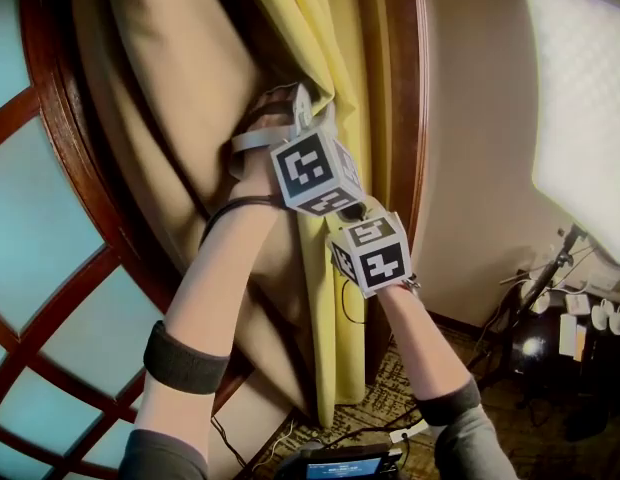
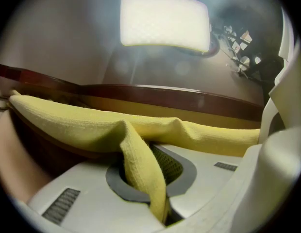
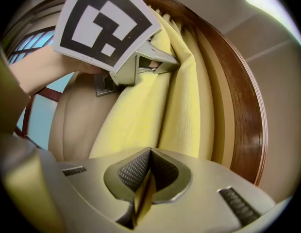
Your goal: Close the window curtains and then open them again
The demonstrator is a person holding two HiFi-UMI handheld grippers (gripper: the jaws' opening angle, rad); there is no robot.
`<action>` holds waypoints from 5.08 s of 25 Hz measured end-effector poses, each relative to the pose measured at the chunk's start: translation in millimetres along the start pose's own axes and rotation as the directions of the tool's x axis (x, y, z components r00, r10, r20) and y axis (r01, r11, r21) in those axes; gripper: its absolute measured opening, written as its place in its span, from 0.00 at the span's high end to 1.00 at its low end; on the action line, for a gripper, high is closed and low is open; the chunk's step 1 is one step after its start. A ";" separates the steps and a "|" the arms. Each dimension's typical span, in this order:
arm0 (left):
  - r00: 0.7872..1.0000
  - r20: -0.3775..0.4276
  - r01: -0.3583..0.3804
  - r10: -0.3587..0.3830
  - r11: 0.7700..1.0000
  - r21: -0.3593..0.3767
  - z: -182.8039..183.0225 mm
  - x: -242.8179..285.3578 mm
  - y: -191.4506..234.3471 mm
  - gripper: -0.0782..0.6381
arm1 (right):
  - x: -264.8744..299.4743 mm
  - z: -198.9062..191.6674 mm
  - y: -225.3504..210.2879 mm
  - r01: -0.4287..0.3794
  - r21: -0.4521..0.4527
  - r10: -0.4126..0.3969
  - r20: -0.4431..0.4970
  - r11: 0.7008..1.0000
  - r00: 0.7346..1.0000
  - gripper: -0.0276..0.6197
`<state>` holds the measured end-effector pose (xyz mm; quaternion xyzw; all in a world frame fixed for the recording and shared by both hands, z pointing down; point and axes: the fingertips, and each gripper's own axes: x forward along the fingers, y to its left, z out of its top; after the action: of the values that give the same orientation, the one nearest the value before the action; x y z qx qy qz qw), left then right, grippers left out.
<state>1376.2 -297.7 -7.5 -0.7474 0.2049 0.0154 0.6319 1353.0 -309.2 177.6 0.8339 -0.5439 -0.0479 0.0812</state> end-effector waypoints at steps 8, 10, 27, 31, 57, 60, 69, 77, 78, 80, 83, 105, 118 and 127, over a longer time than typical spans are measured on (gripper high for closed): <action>0.999 0.031 -0.022 0.022 1.000 0.005 16.6 49.8 -9.1 0.89 | 29.3 -18.4 -33.6 0.044 0.028 -0.043 -0.025 0.999 0.999 0.94; 0.999 0.035 -0.012 0.012 1.000 0.002 23.1 61.2 -16.7 0.88 | 30.7 -22.2 -43.2 0.054 0.031 -0.053 -0.032 0.998 0.998 0.94; 1.000 0.017 -0.012 0.014 0.993 -0.120 24.7 2.2 -29.9 0.88 | -6.8 -42.0 -20.6 0.028 0.054 -0.025 -0.063 0.998 0.998 0.94; 1.000 -0.012 -0.011 0.009 0.989 -0.150 17.8 -24.6 -31.4 0.87 | -26.9 -35.0 -1.8 0.000 0.050 0.002 -0.042 0.999 0.999 0.93; 0.991 -0.125 -0.093 0.051 0.930 -0.356 -91.6 -272.8 7.8 0.79 | -119.7 -64.0 211.9 -0.087 0.111 0.094 -0.064 0.990 0.993 0.93; 0.986 -0.139 -0.146 0.095 0.892 -0.428 -112.5 -325.2 37.6 0.76 | -131.5 -73.8 244.9 -0.079 0.115 0.090 -0.088 0.990 0.992 0.93; 0.985 -0.141 -0.149 0.096 0.885 -0.440 -131.3 -474.6 64.9 0.57 | -191.0 -89.2 350.0 -0.089 0.133 0.104 -0.112 0.987 0.988 0.93; 0.989 -0.146 -0.067 -0.003 0.881 -0.469 -152.1 -576.7 -48.2 0.57 | -239.8 -157.2 400.7 -0.099 0.096 0.113 -0.153 0.990 0.982 0.93; 0.987 -0.157 -0.057 -0.023 0.872 -0.486 -156.3 -587.7 -62.7 0.57 | -244.1 -165.7 404.0 -0.106 0.092 0.120 -0.162 0.990 0.980 0.93; 0.979 -0.193 -0.045 -0.069 0.847 -0.529 -166.9 -611.2 -87.7 0.57 | -253.9 -176.9 411.9 -0.133 0.083 0.146 -0.176 0.988 0.974 0.93; 0.953 -0.276 -0.058 -0.128 0.814 -0.578 -191.5 -651.6 -137.4 0.58 | -265.7 -208.2 429.1 -0.194 0.070 0.204 -0.203 0.979 0.958 0.93; 0.629 -0.679 -0.478 -0.379 0.500 -0.722 -217.1 -967.3 -256.0 0.89 | -384.4 -322.2 596.8 -0.622 0.208 0.656 -0.267 0.755 0.706 0.93; 0.482 -0.793 -0.658 -0.372 0.444 -0.608 -237.0 -1184.5 -238.1 0.89 | -469.5 -320.6 736.2 -0.704 0.229 0.737 -0.286 0.673 0.612 0.94; 0.413 -0.817 -0.714 -0.403 0.413 -0.565 -260.6 -1323.3 -226.4 0.89 | -523.6 -321.3 834.4 -0.706 0.256 0.748 -0.303 0.661 0.590 0.94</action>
<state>176.9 -139.3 630.3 -0.8063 0.5486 -0.2014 -0.0919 445.2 -133.2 645.2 0.5339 -0.8113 0.1828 0.1528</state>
